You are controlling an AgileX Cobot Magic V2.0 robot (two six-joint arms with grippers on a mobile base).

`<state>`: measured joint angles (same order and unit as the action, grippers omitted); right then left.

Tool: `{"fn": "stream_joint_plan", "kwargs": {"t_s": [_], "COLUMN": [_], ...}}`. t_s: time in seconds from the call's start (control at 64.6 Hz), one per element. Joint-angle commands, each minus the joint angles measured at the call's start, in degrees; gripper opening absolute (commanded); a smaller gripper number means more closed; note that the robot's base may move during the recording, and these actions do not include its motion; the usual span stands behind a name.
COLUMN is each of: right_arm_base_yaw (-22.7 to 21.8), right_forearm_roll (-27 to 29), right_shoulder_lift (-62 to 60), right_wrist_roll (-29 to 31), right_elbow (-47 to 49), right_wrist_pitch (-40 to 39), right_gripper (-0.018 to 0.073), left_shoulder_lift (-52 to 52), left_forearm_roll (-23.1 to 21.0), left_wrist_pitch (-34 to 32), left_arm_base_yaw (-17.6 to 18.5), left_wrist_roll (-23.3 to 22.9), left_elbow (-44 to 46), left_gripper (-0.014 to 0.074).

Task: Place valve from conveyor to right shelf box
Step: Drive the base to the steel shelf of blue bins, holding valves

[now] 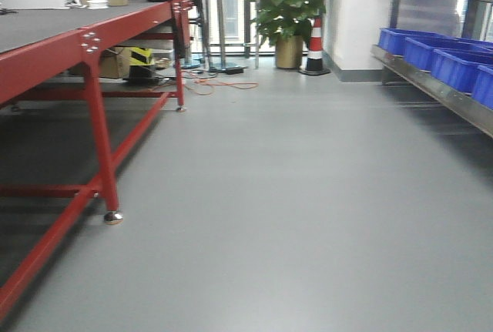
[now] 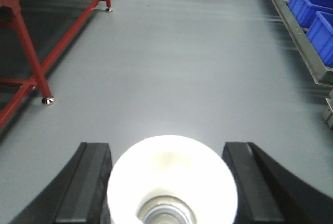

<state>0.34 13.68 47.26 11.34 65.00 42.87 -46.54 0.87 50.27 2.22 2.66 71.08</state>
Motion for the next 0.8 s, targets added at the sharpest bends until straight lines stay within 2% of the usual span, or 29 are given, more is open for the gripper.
{"fn": "stream_joint_plan", "kwargs": {"t_s": [0.0, 0.789], "right_arm_base_yaw": [-0.12, -0.12], "right_forearm_roll": [0.21, 0.21], "right_shoulder_lift": [-0.6, -0.6], "right_wrist_roll": [0.37, 0.37], "right_elbow": [1.05, 1.05], "right_wrist_pitch": [-4.39, -4.39], "right_gripper": [-0.0153, -0.0153], "left_shoulder_lift": [0.67, 0.67], "left_forearm_roll": [-0.35, -0.35], "left_wrist_pitch": [-3.33, -3.33], "left_arm_base_yaw": [0.32, 0.32], "left_wrist_roll": [-0.41, -0.41], "left_elbow": [0.49, 0.49], "left_gripper": [-0.0111, -0.0111]}}
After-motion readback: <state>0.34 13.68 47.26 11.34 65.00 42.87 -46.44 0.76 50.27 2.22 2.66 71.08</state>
